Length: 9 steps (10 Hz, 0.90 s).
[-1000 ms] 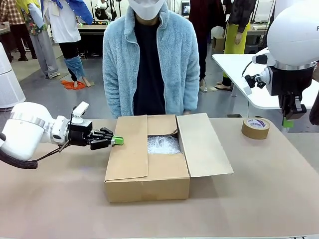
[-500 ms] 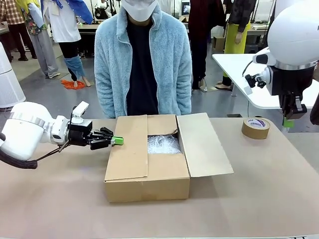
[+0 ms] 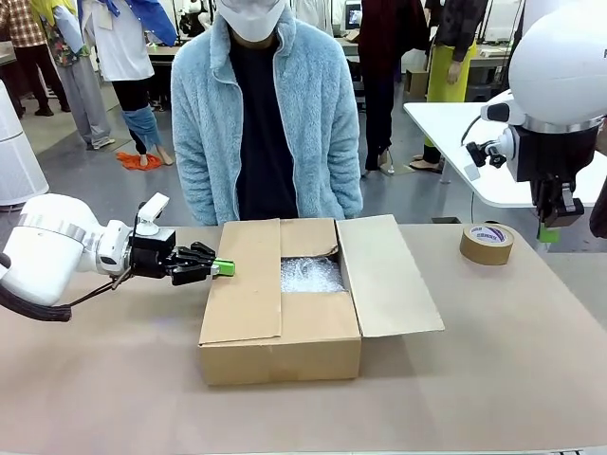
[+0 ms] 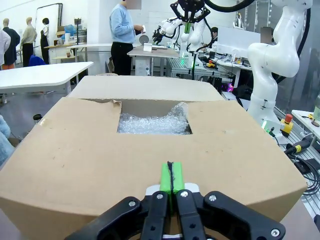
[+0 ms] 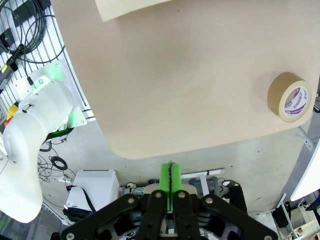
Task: Wrap the clocks to prevent damage.
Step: Push the left (or right) flap of the Package Box to close it.
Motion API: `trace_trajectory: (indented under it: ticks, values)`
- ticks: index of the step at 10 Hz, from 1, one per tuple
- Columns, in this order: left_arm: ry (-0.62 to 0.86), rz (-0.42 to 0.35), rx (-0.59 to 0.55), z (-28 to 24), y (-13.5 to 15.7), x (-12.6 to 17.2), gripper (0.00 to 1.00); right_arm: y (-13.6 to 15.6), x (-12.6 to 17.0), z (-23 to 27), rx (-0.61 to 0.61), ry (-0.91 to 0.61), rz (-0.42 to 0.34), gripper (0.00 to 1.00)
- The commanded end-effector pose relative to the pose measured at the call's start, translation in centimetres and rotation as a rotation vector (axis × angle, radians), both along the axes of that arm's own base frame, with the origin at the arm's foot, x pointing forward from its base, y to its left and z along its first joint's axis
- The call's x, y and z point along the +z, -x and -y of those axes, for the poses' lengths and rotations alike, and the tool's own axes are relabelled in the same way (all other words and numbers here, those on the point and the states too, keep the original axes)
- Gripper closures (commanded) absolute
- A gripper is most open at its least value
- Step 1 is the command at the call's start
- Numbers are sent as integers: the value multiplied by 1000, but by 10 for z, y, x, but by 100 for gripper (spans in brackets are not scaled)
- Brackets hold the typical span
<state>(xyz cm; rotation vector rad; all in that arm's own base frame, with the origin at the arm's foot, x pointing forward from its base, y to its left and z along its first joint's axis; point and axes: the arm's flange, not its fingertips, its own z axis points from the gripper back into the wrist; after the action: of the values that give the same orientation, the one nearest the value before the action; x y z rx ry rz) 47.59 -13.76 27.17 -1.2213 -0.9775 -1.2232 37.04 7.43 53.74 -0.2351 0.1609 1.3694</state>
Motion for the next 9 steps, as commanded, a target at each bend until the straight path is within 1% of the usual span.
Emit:
trace_trajectory:
  ticks: [1, 2, 4, 5, 6, 7, 8, 9]
  values:
    - [-7, -4, 3, 1, 0, -3, 100, -33, -8, 18, 64, -208, -143, 99]
    - [-7, -4, 3, 1, 0, -3, 100, -63, -13, 37, 87, -391, -186, 99]
    - [-7, -4, 3, 1, 0, -3, 100, -94, -33, 72, 177, -686, -220, 99]
    - [-7, -4, 3, 1, 0, -3, 100, -105, -39, 90, 222, -830, -227, 99]
    - [-7, -4, 3, 1, 0, -3, 100, -107, -51, 104, 238, -897, -235, 99]
    - [-7, -4, 3, 1, 0, -3, 100, -110, -60, 113, 190, -894, -209, 99]
    - [-7, -4, 3, 1, 0, -3, 100, -107, -62, 116, 106, -830, -167, 99]
    - [-7, -4, 3, 1, 0, -3, 100, -102, -61, 108, 227, -876, -157, 99]
